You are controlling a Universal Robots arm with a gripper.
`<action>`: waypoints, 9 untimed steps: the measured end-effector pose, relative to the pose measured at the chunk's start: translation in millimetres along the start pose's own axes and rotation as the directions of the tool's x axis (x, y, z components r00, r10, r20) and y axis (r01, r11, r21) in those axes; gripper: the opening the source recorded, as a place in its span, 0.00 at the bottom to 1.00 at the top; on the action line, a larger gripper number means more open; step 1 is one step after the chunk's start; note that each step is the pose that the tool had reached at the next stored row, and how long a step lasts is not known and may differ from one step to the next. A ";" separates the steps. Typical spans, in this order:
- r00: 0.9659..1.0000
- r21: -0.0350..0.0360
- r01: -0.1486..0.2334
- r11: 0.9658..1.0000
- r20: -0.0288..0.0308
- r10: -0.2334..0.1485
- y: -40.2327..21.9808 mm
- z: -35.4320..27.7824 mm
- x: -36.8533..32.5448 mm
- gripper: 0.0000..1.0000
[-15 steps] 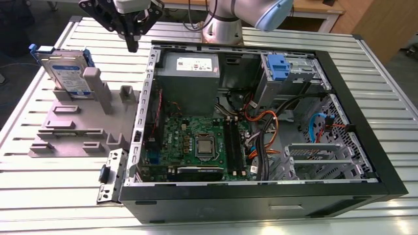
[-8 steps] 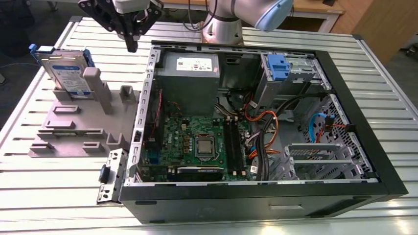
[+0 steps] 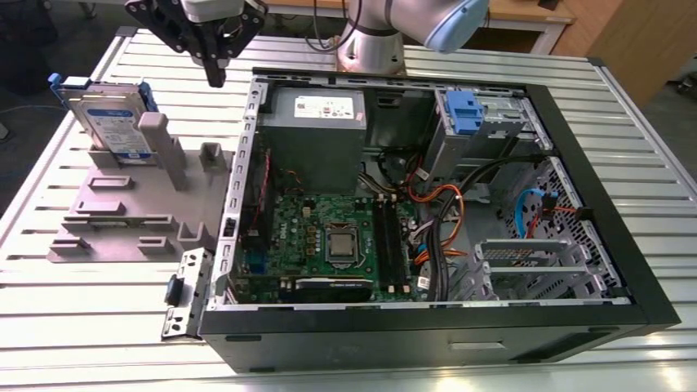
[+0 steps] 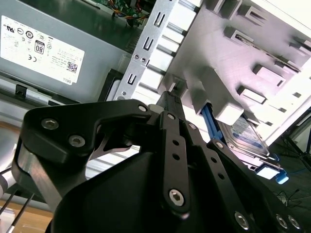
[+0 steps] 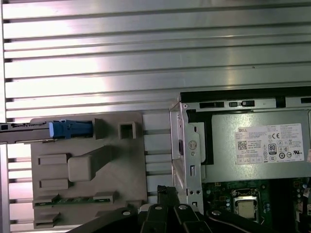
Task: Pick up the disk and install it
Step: 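Reach for the disk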
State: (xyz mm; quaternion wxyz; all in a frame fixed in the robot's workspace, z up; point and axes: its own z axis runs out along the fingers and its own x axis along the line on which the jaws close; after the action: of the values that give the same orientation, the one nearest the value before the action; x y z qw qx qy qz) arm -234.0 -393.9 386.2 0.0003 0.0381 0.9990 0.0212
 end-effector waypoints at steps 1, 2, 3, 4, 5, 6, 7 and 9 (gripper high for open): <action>1.000 0.000 0.000 1.000 0.000 0.000 0.0 0.0 0.6 0.11; 1.000 0.000 0.000 1.000 0.000 0.000 -0.1 0.0 1.2 0.11; 1.000 0.000 0.000 1.000 0.000 0.000 -0.1 0.1 1.9 0.11; 1.000 0.000 0.000 1.000 0.000 0.000 -0.2 0.1 2.5 0.11; 1.000 0.000 0.000 1.000 0.000 0.000 -0.2 0.1 3.1 0.11; 1.000 0.000 0.000 1.000 0.000 0.000 -0.2 0.1 3.6 0.11; 1.000 0.000 0.000 1.000 0.000 0.000 -0.3 0.1 3.9 0.11; 1.000 0.000 0.000 1.000 0.000 0.000 -0.3 0.1 4.7 0.11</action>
State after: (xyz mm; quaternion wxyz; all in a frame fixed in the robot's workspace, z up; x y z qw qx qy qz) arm -238.8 -393.8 386.0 0.0003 0.0381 0.9990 0.0212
